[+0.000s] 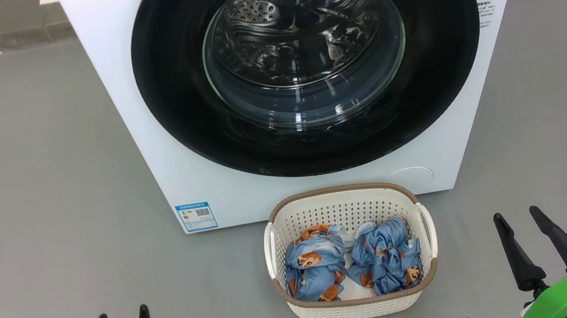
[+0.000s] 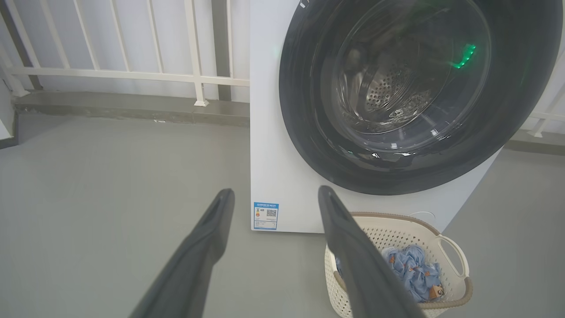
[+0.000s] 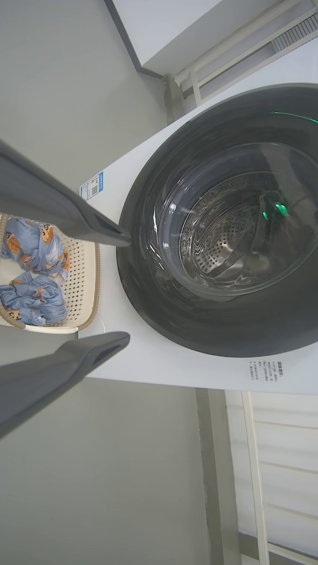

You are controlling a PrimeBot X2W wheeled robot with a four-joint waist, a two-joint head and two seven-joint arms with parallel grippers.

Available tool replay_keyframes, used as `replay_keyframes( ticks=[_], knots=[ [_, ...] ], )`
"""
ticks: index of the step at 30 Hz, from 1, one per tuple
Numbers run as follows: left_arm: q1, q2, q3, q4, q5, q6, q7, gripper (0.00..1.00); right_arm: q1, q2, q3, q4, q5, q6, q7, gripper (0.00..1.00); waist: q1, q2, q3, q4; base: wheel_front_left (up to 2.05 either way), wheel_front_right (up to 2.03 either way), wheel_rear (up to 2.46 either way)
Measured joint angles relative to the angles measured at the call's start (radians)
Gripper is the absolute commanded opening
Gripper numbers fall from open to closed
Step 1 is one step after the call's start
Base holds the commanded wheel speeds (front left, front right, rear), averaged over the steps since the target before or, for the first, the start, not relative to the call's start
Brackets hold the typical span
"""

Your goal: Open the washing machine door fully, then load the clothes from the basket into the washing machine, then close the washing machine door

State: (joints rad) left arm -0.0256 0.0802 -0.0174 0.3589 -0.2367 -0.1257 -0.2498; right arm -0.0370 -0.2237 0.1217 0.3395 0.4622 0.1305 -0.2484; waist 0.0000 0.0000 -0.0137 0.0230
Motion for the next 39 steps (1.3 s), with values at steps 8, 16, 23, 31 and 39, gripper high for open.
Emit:
replay_keyframes(
  ticks=[8,16,23,31,39],
  knots=[
    [-0.012,-0.001,0.017,0.002,0.002,0.000,0.000,1.00,0.000,0.003,-0.002,0.000,-0.001,0.000,0.000,1.00,0.0001,0.0000,0.000,-0.005,0.02,0.02,-0.04],
    [-0.012,-0.004,0.033,0.002,0.029,0.000,0.000,1.00,0.000,0.008,-0.004,-0.001,-0.003,0.000,0.000,1.00,0.0001,0.0000,0.001,-0.010,0.46,0.46,-0.93],
    [-0.013,-0.004,0.036,0.002,0.036,0.000,0.000,1.00,0.000,0.008,-0.007,-0.002,-0.004,0.000,0.000,1.00,0.0001,0.0000,0.006,-0.013,1.04,1.04,-2.08],
    [-0.016,-0.005,0.037,-0.002,0.036,0.000,0.000,1.00,0.000,0.008,-0.011,-0.005,-0.004,0.000,0.000,1.00,0.0001,0.0000,0.017,-0.018,1.23,1.23,-2.46],
    [-0.017,-0.008,0.035,-0.007,0.036,0.000,0.000,1.00,0.000,0.008,-0.011,-0.007,-0.004,0.000,0.000,1.00,0.0001,0.0000,0.027,-0.025,1.23,1.23,-2.46]
  ],
)
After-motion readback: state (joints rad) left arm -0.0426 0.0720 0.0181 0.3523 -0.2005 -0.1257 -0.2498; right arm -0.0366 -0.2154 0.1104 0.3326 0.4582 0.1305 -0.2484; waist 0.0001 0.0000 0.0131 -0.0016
